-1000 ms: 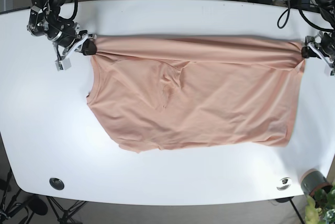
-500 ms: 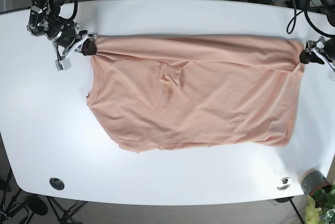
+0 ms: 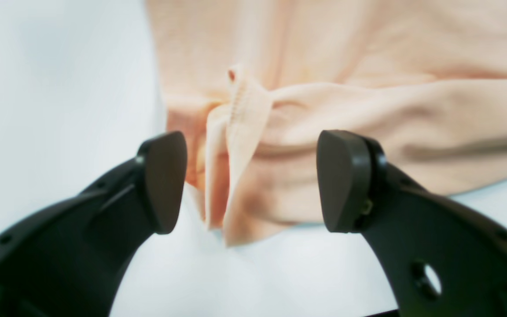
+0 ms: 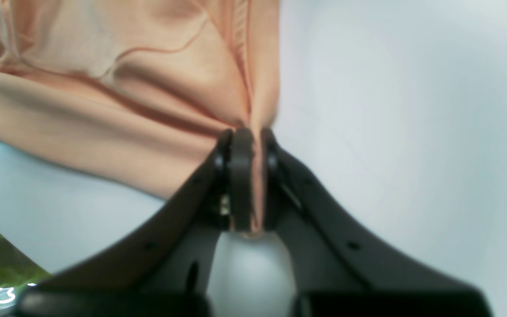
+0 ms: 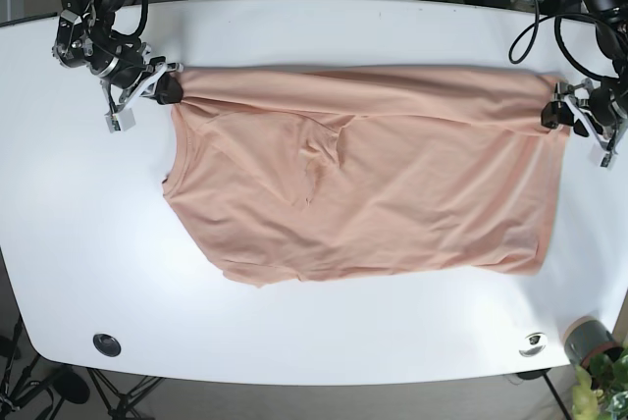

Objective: Fold the T-shirt properly
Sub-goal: 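Hold the shirt edge with both grippers and stretch it taut, then drag the shirt edge-first along the table with both grippers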

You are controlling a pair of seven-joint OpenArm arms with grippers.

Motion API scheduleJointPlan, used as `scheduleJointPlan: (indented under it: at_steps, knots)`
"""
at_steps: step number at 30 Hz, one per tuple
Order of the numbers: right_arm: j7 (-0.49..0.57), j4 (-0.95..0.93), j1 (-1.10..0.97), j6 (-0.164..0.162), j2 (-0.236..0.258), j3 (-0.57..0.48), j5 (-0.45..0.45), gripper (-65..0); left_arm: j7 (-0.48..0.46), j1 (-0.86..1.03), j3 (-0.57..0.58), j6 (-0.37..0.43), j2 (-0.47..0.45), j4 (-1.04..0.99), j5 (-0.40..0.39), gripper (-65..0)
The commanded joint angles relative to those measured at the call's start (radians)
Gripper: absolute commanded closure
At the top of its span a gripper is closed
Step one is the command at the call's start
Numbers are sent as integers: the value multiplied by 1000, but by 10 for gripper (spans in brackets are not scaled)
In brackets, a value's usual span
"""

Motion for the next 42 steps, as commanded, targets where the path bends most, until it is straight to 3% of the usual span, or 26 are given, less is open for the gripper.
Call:
scheduleJointPlan:
  at_steps: [1,5,9,15,22,27,30,42]
  knots:
    - [-24,8,0,-3,9,2,-26,0,-15,1,-14,-1,-33,16,38,-421]
    - [-24,8,-2,-3,9,2,-24,0,-28,9,-14,-1,-19,16,105,-421]
    - [-24,8,-2,-3,7,2,-23,0,-97,36,-9,-1,-11,8,183,-421]
    - [-24,8,-2,-3,7,2,-23,0,-137,52,47,-1,-11,-56,186,-418]
    - [-24,8,0,-3,7,2,-21,0,-138,16,49,-1,12,-147,189,-272]
    - [-24,8,-3,-3,7,2,-21,0,-138,16,46,-1,12,-147,186,-103]
    - [-24,8,-6,-3,7,2,-21,0,-138,16,43,-1,12,-147,186,-42]
    - [-30,120,-83,3,13,11,-21,0,-133,46,-60,-1,12,-145,186,-10]
